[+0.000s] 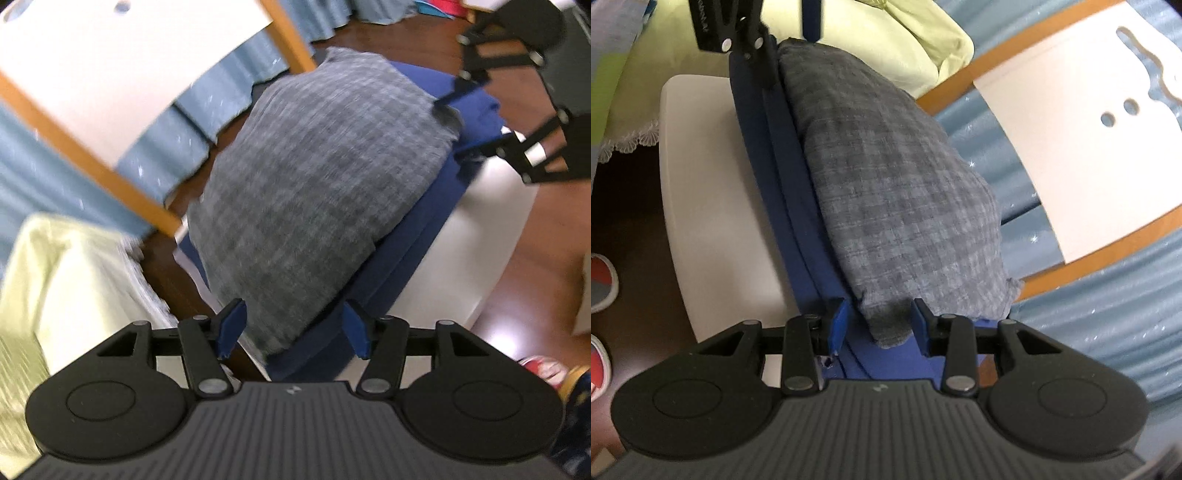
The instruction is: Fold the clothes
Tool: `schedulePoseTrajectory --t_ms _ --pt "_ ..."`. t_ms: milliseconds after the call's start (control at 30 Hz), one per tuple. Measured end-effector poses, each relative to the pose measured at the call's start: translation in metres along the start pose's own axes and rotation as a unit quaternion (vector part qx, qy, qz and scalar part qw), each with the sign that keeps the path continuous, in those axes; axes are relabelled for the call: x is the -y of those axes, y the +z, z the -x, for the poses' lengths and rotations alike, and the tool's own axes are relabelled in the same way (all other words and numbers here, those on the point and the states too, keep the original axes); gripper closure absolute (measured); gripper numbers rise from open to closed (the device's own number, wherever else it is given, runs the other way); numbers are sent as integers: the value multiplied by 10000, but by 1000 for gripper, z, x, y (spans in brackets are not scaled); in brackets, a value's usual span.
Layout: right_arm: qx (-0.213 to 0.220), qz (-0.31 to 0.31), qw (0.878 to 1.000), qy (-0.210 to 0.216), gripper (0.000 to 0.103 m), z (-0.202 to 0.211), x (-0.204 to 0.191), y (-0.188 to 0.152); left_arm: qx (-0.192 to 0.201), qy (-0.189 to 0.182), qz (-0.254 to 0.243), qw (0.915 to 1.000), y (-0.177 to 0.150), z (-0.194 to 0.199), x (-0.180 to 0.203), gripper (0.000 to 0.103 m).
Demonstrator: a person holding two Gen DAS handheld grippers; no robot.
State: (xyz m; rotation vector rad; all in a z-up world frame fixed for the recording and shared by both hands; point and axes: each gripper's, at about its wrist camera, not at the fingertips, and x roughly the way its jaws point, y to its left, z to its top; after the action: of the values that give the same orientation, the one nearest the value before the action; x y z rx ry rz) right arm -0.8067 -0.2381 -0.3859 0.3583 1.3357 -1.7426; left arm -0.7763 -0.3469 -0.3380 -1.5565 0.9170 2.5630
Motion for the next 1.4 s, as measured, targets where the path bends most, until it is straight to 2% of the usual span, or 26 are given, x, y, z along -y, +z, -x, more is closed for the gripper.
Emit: schedulePoseTrajectory --t_ms 67,167,233,300,400,500,733,967,1067,1133,1167,1233,1300,1400 --pt "35 14 10000 -29 70 0 1 1 -61 198 -667 9976 -1 -7 13 46" --pt "42 122 9999 -40 71 -2 -1 1 -50 401 -1508 9877 -4 -12 28 55" --pt "72 168 9998 -68 74 -3 -1 1 4 442 -1774 9831 -6 -12 32 62" --pt "80 179 9998 -80 75 -3 0 0 95 514 -1996 9785 -7 -9 35 64" --pt "121 196 9997 -81 76 -2 3 -1 148 469 -2011 9783 -7 -4 32 65" --pt "138 204 9997 -65 76 0 4 -4 154 419 -2054 9777 -7 -2 31 59" --pt "220 181 9996 44 76 0 5 -6 211 420 -1946 9798 -5 5 19 58" --pt "214 192 9996 0 76 -5 6 -7 23 489 -2562 9654 -12 -12 34 58" --pt "246 264 9993 -32 75 -6 3 -8 31 522 -2525 9662 -19 -13 36 63" --pt "255 311 9992 -28 76 -7 2 -10 43 463 -2381 9701 -18 -14 33 75" --pt "262 329 9991 -19 77 -8 2 -11 61 431 -2297 9723 -17 -13 30 76" --pt "308 304 9991 28 91 -7 4 -14 110 365 -2190 9750 -17 -11 25 84" --pt "419 287 9987 53 96 -3 8 -16 194 352 -2126 9763 -17 -7 22 88" --pt "504 307 9983 1 98 2 14 -22 270 223 -2183 9752 -22 -5 23 89"
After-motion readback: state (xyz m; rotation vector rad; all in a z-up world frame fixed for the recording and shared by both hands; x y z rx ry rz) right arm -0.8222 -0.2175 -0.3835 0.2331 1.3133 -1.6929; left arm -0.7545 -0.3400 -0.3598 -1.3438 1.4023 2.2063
